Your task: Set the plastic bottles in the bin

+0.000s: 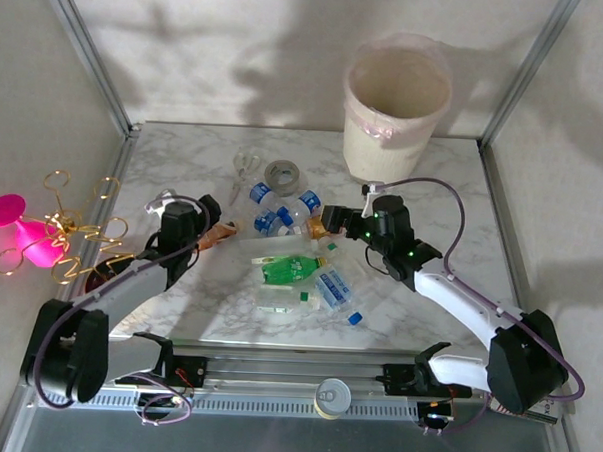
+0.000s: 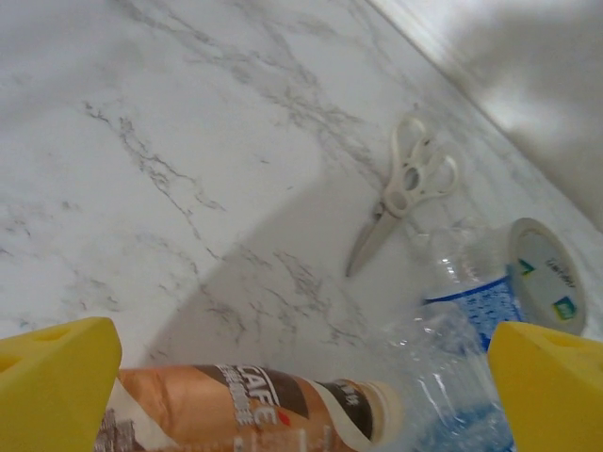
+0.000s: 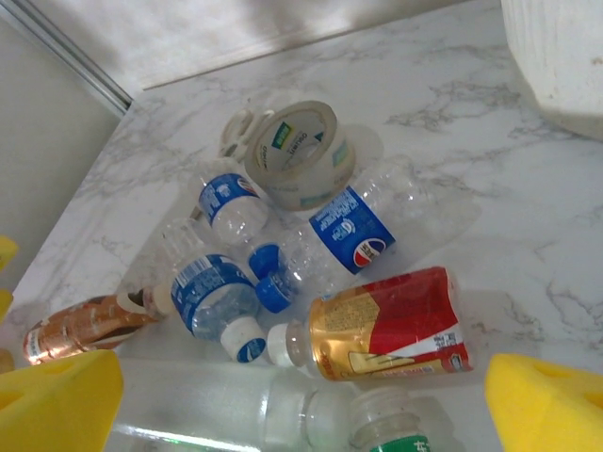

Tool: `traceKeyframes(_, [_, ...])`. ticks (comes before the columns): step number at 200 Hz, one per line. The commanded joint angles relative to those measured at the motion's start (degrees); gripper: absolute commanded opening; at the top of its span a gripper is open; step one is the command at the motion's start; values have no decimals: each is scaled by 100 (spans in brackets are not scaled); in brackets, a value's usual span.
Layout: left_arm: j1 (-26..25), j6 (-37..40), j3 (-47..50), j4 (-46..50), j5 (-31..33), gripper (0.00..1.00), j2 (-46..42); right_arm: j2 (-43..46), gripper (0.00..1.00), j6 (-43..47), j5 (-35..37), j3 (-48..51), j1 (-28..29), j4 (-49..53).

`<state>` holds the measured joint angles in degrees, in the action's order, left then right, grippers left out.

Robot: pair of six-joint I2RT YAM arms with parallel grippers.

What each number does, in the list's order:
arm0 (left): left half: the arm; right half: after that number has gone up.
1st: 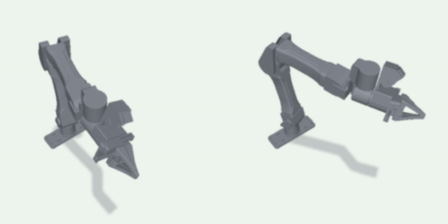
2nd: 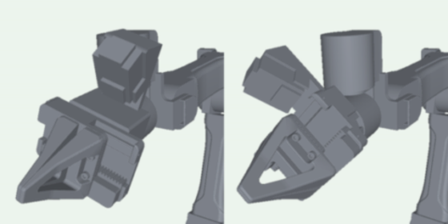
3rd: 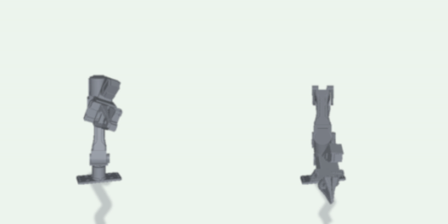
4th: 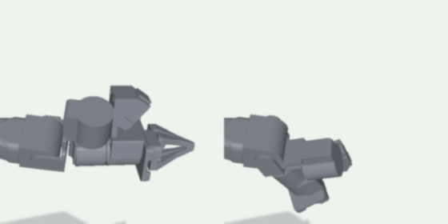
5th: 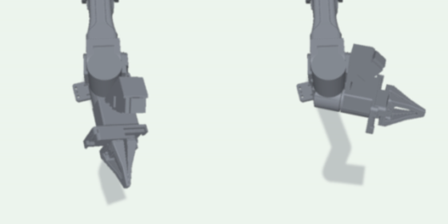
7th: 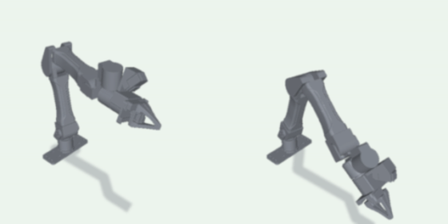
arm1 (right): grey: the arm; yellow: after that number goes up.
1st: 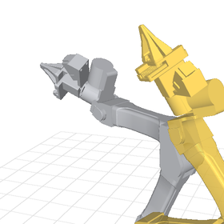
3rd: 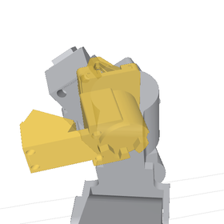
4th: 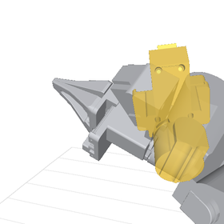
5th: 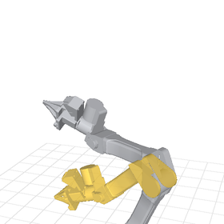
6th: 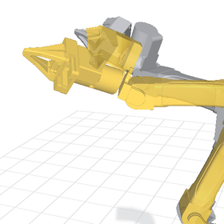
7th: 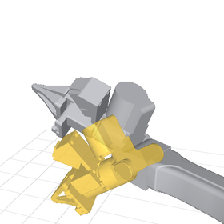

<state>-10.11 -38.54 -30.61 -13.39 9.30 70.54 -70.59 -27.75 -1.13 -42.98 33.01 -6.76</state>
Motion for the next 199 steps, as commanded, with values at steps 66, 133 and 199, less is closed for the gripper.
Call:
traceKeyframes(66, [177, 595, -615, 507, -578, 100, 1021, -99, 99, 112, -114, -26, 74, -185])
traceKeyframes(133, [-157, 353, -235, 1070, -812, 100, 427, -309, 99, 168, -133, -153, 74, -203])
traceKeyframes(199, [-543, 103, 173, 1536, -625, 100, -65, -526, 99, 123, -252, -211, 78, -246])
